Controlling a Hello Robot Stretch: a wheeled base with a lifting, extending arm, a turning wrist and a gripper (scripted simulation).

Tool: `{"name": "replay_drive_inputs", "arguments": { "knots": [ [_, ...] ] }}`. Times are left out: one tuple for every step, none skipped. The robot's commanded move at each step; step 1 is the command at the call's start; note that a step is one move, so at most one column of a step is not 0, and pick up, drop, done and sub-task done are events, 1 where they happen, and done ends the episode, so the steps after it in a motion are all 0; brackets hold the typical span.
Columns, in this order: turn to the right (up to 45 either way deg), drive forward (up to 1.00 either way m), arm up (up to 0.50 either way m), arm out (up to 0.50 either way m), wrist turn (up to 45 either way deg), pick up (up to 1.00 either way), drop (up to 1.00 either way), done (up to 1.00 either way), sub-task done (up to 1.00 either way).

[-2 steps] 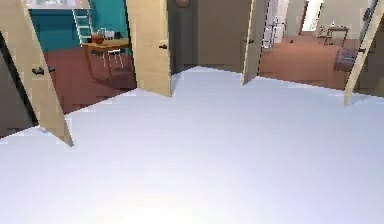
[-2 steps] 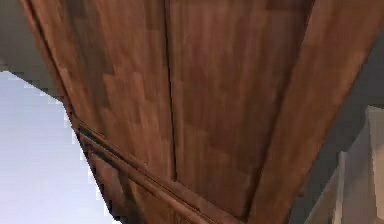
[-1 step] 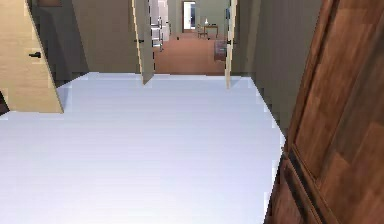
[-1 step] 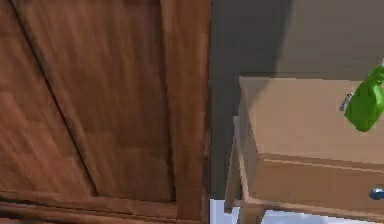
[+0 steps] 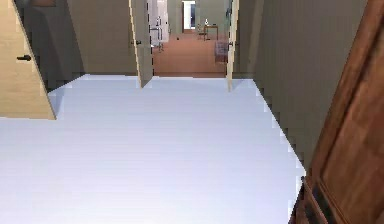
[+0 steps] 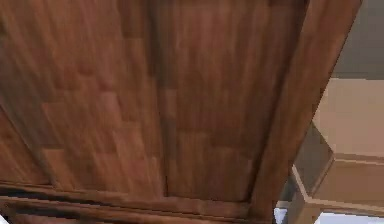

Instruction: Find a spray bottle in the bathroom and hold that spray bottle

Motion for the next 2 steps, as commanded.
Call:
{"name": "replay_drive_inputs", "arguments": {
  "knots": [
    [-45.0,0.0,0.0,0.0,0.0,0.0,0.0,0.0,0.0],
    [-39.0,0.0,0.0,0.0,0.0,0.0,0.0,0.0,0.0]
  ]
}}
